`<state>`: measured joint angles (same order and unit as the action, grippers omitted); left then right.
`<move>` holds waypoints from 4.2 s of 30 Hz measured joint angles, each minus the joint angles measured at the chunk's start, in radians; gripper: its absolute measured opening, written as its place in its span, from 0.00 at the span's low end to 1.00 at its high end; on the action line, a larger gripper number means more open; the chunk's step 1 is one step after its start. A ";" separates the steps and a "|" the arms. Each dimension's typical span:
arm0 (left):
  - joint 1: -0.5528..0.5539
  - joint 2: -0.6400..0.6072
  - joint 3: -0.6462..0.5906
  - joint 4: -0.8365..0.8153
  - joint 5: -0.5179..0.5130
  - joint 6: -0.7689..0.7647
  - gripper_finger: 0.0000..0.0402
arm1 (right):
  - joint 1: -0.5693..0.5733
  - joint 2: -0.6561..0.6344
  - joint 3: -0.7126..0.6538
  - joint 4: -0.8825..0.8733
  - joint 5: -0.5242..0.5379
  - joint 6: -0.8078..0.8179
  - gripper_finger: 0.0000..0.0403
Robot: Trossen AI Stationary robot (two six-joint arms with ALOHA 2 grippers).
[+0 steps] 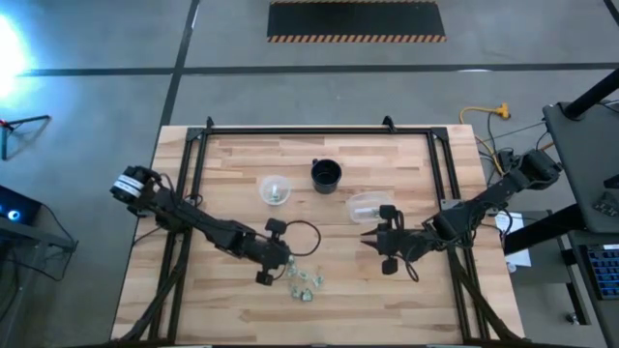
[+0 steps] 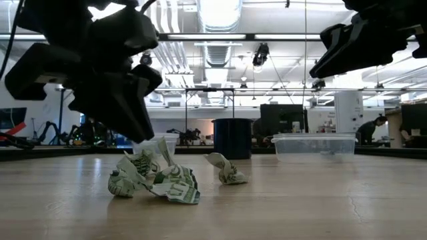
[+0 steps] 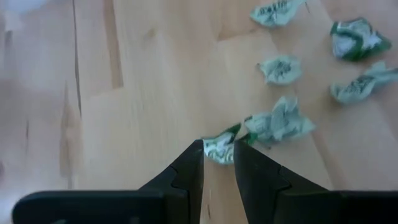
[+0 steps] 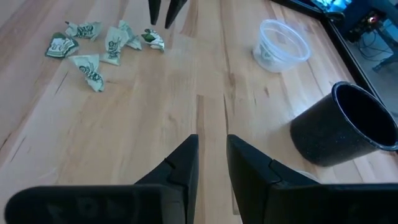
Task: Pick and place items into bin
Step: Put the green stevia packet into the left transparent bin, then put the stevia packet into the right transparent bin
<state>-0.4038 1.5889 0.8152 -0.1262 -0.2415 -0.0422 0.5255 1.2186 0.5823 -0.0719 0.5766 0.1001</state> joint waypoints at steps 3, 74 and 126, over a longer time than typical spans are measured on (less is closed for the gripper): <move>0.000 -0.005 0.010 0.007 0.004 0.027 0.20 | 0.000 0.000 0.000 -0.002 0.000 -0.003 0.18; 0.041 0.023 0.046 -0.038 -0.113 0.050 0.00 | 0.000 0.000 -0.001 -0.002 0.000 -0.003 0.18; 0.444 -0.271 0.012 -0.275 -0.187 0.126 0.13 | 0.000 0.008 -0.002 0.065 -0.033 -0.018 0.18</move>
<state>0.0407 1.3174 0.8276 -0.4013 -0.4286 0.0841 0.5255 1.2266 0.5800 -0.0072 0.5439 0.0817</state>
